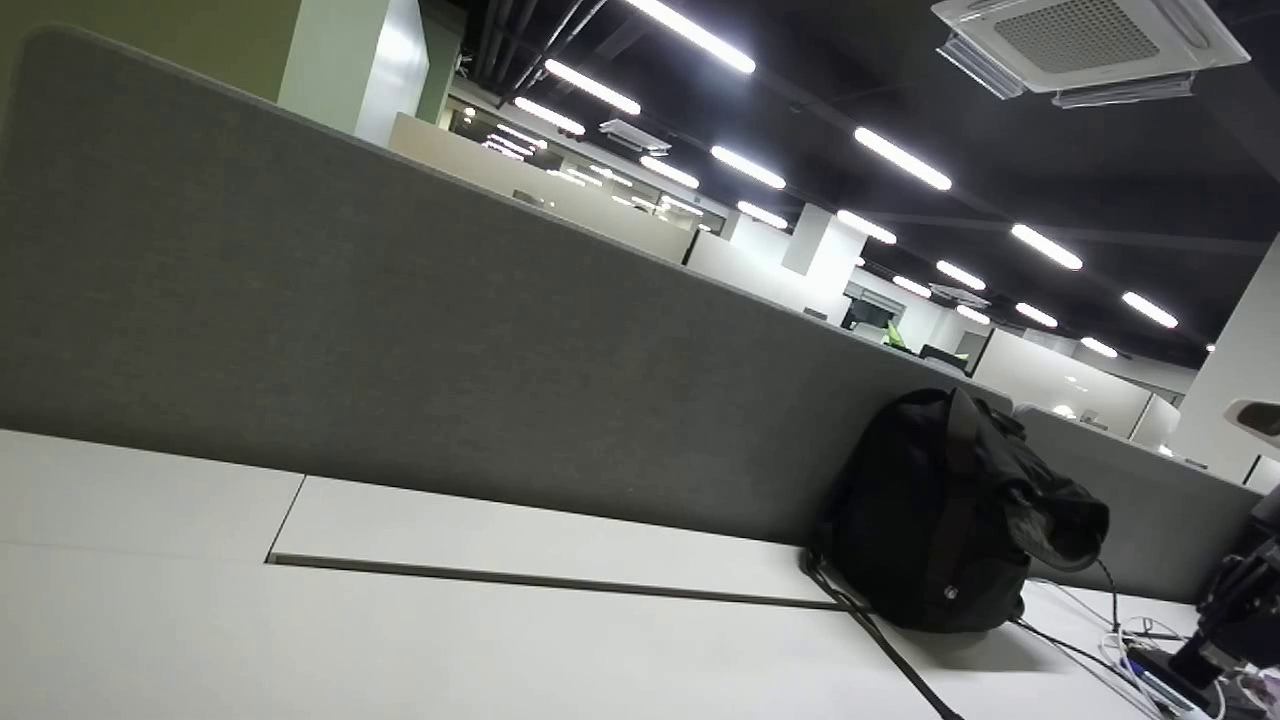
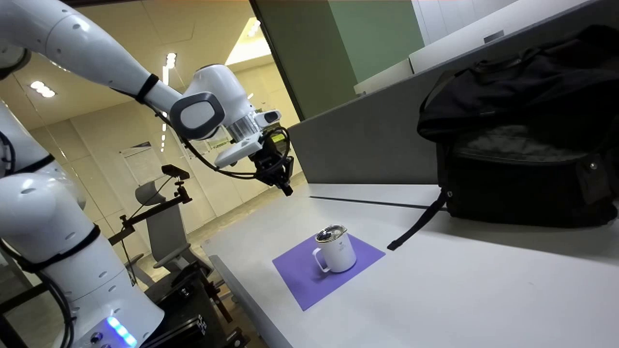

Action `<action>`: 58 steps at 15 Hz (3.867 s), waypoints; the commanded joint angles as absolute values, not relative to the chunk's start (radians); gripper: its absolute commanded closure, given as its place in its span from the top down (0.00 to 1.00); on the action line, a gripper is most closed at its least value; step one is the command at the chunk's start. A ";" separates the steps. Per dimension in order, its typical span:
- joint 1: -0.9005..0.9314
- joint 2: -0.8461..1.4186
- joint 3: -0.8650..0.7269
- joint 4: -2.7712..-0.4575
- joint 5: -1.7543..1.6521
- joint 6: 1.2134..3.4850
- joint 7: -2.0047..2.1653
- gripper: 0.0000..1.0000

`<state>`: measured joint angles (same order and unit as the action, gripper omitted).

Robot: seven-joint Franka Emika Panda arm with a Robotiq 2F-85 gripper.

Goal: Remove the silver lid from the white mug

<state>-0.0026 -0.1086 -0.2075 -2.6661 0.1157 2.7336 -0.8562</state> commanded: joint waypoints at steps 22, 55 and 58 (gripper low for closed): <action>-0.048 0.231 -0.182 -2.542 0.087 2.983 -0.824 0.00; -0.180 0.426 -0.079 -2.453 -0.204 3.030 -0.601 0.00; -0.207 0.422 -0.053 -2.454 -0.195 3.036 -0.611 0.00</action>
